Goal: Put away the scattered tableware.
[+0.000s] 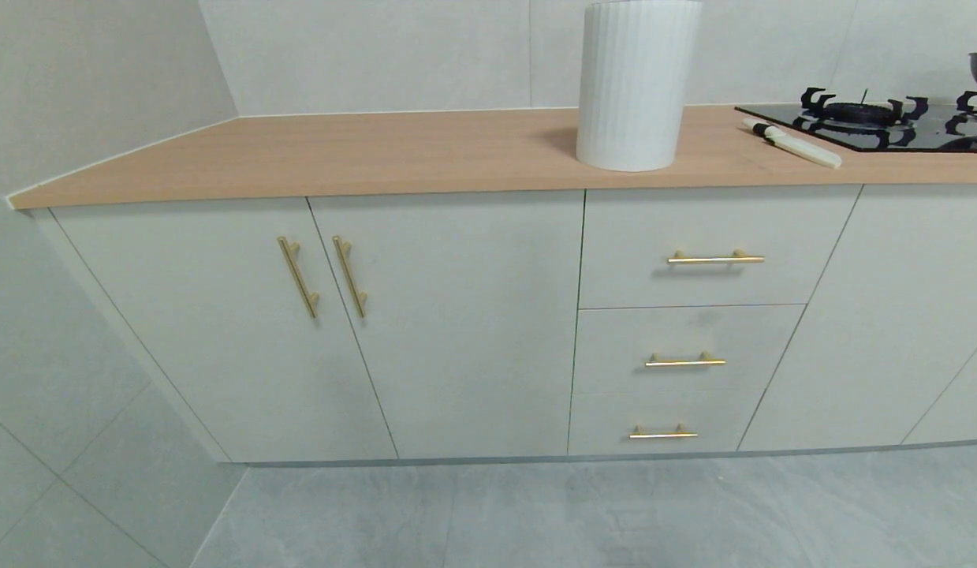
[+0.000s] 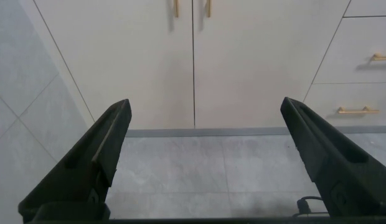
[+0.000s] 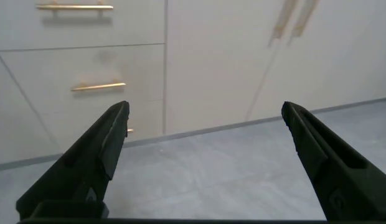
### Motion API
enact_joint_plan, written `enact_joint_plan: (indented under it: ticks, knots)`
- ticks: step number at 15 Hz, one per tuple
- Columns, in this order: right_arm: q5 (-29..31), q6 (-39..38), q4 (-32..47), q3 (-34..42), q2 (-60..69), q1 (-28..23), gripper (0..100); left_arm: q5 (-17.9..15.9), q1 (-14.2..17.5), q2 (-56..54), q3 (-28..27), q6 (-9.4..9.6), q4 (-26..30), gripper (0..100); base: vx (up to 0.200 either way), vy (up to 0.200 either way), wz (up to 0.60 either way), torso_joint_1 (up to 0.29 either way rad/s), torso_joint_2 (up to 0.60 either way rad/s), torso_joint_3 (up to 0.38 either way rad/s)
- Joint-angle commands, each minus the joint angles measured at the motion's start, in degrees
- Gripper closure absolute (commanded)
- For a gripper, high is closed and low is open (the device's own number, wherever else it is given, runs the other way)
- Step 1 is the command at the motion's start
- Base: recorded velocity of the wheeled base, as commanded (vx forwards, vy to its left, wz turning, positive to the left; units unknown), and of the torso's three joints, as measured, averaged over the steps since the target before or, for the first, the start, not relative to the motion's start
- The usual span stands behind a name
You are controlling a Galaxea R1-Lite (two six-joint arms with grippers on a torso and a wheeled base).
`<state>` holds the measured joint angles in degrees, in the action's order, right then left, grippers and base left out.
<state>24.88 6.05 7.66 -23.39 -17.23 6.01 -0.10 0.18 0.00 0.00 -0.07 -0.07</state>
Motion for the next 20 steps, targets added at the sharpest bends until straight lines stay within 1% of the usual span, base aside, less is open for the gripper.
enact_joint_plan:
  ticks: [1, 2, 4, 6, 7, 8, 9, 12, 13, 17, 20]
  knots:
    - [-0.27, 1.86, 4.12, 1.95, 13.27, -3.37, 0, 0.01, -0.01, 0.09, 0.00, -0.01, -0.01, 0, 0.000, 0.000, 0.00, 0.000, 0.00, 0.000]
    - [-0.54, 1.86, 4.12, 2.56, 14.68, -5.04, 0, 0.01, -0.01, 0.09, 0.00, -0.01, -0.01, 0, 0.000, 0.000, 0.00, 0.000, 0.00, 0.000]
    - [-2.38, 2.22, 4.30, 3.88, 17.23, -5.66, 0, 0.01, -0.01, 0.09, 0.00, -0.01, -0.01, 0, 0.000, 0.000, 0.00, 0.000, 0.00, 0.000]
    - [-3.17, 0.81, 3.77, 4.85, 17.23, -5.75, 0, 0.01, -0.01, 0.09, 0.00, -0.01, -0.01, 0, 0.000, 0.000, 0.00, 0.000, 0.00, 0.000]
    - [-5.28, -0.69, 3.33, 5.20, 17.23, -5.75, 0, 0.01, -0.01, 0.09, 0.00, -0.01, -0.01, 0, 0.000, 0.000, 0.00, 0.000, 0.00, 0.000]
    - [-12.66, -4.82, 0.34, 8.01, 17.23, -5.75, 0, 0.01, -0.01, 0.09, 0.00, -0.01, -0.01, 0, 0.000, 0.000, 0.00, 0.000, 0.00, 0.000]
    - [-15.30, -6.49, -3.79, 11.62, 17.23, -5.75, 0, 0.01, -0.01, 0.09, 0.00, -0.01, -0.01, 0, 0.000, 0.000, 0.00, 0.000, 0.00, 0.000]
    - [-21.28, -5.78, -16.97, 22.69, 17.23, -5.75, 0, 0.01, -0.01, 0.09, 0.00, -0.01, -0.01, 0, 0.000, 0.000, 0.00, 0.000, 0.00, 0.000]
    - [-22.60, -5.87, -17.76, 23.39, 17.23, -5.75, 0, 0.01, -0.01, 0.09, 0.00, -0.01, -0.01, 0, 0.000, 0.000, 0.00, 0.000, 0.00, 0.000]
    - [-22.77, -6.75, -10.38, 23.39, 17.23, -5.75, 0, 0.01, -0.01, 0.09, 0.00, -0.01, -0.01, 0, 0.000, 0.000, 0.00, 0.000, 0.00, 0.000]
    - [-22.68, -7.01, -8.18, 23.39, 17.23, -5.75, 0, 0.01, -0.01, 0.09, 0.00, -0.01, -0.01, 0, 0.000, 0.000, 0.00, 0.000, 0.00, 0.000]
